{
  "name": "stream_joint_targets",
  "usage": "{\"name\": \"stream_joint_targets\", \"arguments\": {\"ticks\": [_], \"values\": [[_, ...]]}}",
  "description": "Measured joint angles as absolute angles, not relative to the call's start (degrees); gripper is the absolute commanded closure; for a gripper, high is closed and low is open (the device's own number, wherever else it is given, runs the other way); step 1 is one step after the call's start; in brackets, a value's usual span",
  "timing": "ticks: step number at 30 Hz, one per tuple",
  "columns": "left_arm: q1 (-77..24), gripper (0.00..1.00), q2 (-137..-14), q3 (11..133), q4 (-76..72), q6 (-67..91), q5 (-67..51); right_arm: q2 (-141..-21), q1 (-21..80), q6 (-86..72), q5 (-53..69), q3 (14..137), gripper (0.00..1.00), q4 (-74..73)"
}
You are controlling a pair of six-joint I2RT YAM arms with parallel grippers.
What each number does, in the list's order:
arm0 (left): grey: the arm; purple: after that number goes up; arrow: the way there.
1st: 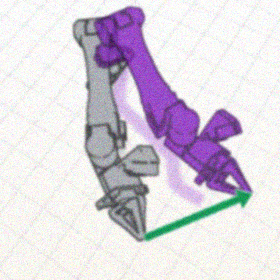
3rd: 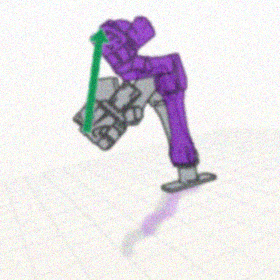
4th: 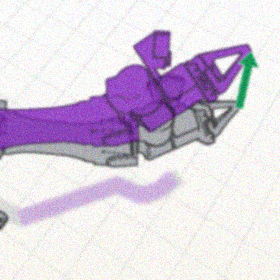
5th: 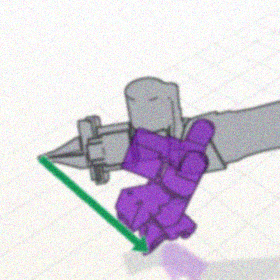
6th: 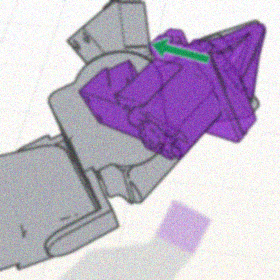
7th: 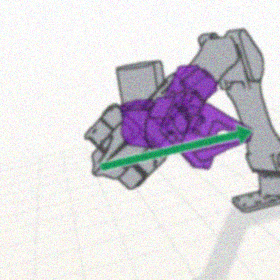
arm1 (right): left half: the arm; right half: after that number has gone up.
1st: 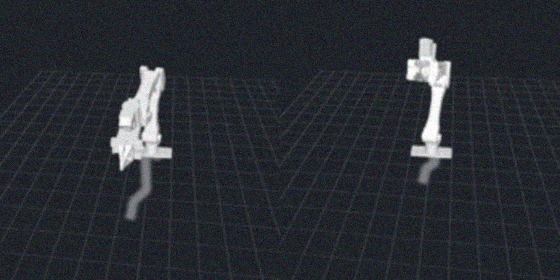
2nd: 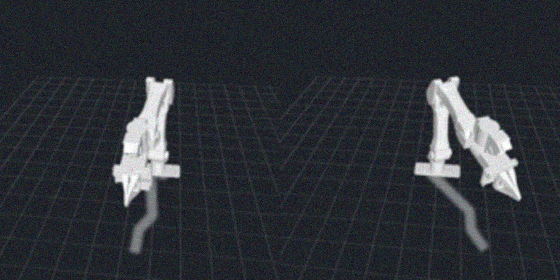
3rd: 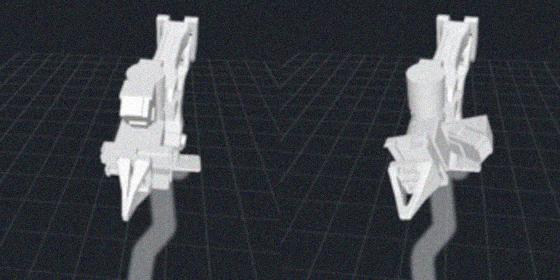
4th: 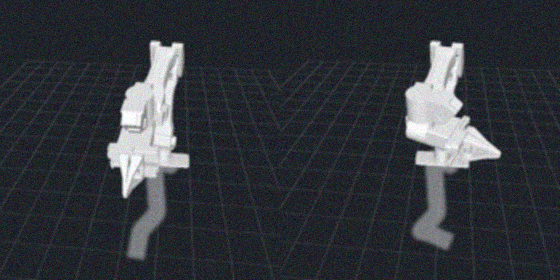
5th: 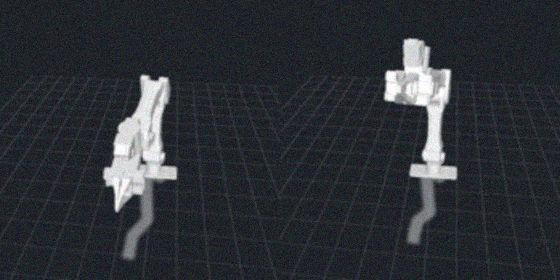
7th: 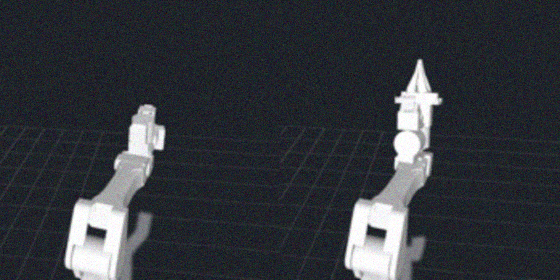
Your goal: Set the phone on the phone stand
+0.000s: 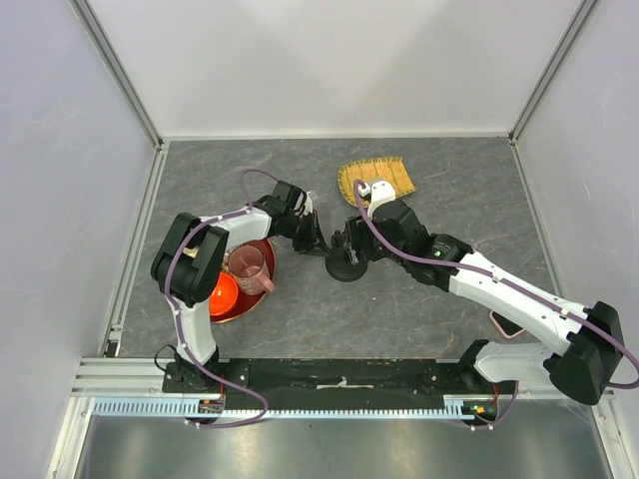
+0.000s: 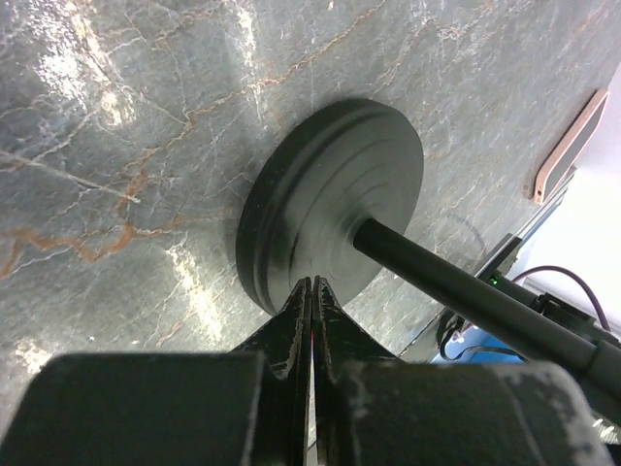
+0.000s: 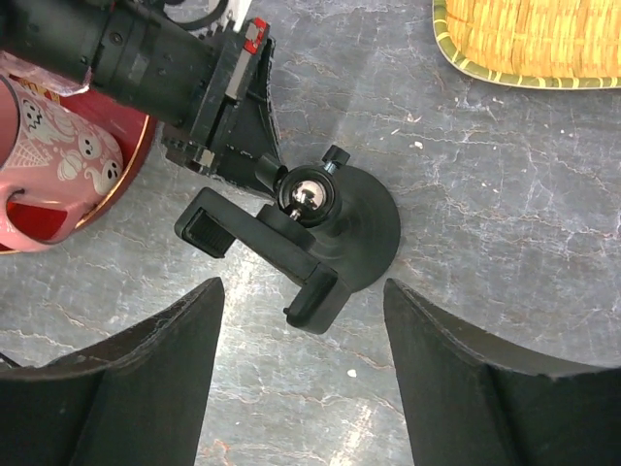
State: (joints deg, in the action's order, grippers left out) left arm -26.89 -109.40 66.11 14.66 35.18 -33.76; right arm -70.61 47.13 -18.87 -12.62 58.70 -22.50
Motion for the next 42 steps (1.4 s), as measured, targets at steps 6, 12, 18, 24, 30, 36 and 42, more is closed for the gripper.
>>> {"name": "stream_joint_targets", "arguments": {"ticks": [6, 12, 18, 24, 30, 36, 42], "values": [[-27.9, 0.98, -111.09, 66.37, 14.39, 35.51, -34.11, -71.05, 47.13, -19.92, -13.41, 58.98, 0.54, -21.63], [-28.05, 0.98, -111.42, 66.48, 14.39, 35.62, -34.81, -72.71, 46.89, -22.06, -13.63, 59.29, 0.87, -21.04], [-28.05, 0.98, -111.42, 66.5, 14.39, 35.62, -34.81, -70.37, 45.54, -27.33, -13.41, 55.18, 0.98, -17.34], [-28.05, 0.98, -111.42, 66.72, 14.44, 35.62, -35.18, -66.85, 42.52, -30.98, -9.28, 49.82, 0.5, -11.79], [-28.1, 0.66, -110.91, 66.43, 14.39, 35.31, -34.96, -66.3, 41.39, -30.17, -7.66, 50.5, 0.02, -13.43], [-28.1, 0.45, -102.15, 64.6, 15.11, 33.61, -32.25, -62.19, 41.25, -25.21, -15.4, 57.1, 0.02, -19.09], [-27.79, 0.39, -90.24, 64.31, 15.16, 30.98, -27.33, -55.24, 34.17, -25.3, -34.76, 57.49, 0.02, -20.16]]}}
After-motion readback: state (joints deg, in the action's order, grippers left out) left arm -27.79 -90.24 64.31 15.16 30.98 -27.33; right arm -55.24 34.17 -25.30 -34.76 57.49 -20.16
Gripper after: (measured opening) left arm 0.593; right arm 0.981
